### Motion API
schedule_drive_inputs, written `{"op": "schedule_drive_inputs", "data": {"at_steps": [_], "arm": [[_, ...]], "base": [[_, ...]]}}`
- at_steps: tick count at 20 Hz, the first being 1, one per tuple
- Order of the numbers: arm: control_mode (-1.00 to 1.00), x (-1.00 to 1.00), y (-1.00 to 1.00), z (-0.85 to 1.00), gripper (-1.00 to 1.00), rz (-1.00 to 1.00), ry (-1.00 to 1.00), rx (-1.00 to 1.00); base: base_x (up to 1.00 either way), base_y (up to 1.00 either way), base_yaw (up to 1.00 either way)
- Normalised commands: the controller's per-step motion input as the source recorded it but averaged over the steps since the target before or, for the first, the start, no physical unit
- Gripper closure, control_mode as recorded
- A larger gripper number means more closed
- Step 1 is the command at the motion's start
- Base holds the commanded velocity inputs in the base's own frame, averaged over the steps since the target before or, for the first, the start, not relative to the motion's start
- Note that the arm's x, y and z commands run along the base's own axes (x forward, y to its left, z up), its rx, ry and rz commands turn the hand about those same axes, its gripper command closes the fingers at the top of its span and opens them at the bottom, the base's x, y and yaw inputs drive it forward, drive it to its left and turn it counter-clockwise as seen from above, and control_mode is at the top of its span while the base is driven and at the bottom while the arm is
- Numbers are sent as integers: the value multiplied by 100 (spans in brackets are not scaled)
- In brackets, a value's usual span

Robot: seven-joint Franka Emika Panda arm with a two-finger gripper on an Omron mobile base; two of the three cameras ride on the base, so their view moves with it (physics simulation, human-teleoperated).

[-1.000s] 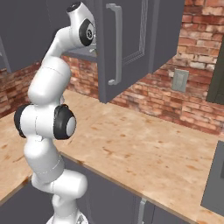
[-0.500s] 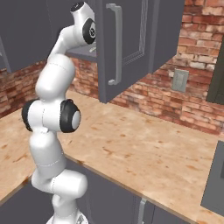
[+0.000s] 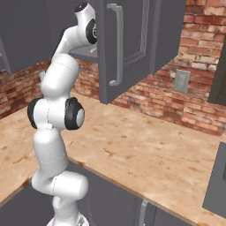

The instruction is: Pick up the dish brush and sponge from the sink, and place them back in the cabinet, and close the cabinet doors.

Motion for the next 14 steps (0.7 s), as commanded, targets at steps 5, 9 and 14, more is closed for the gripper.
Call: {"op": "schedule_drive_inputs", "data": {"at_steps": [5, 9, 14], "arm": [[-100, 18, -2, -13, 100, 0, 0, 0], [-100, 22, -3, -12, 100, 0, 0, 0], [-100, 24, -1, -8, 100, 0, 0, 0]], "base": [[0, 0, 0], [0, 0, 0], [0, 0, 0]]}}
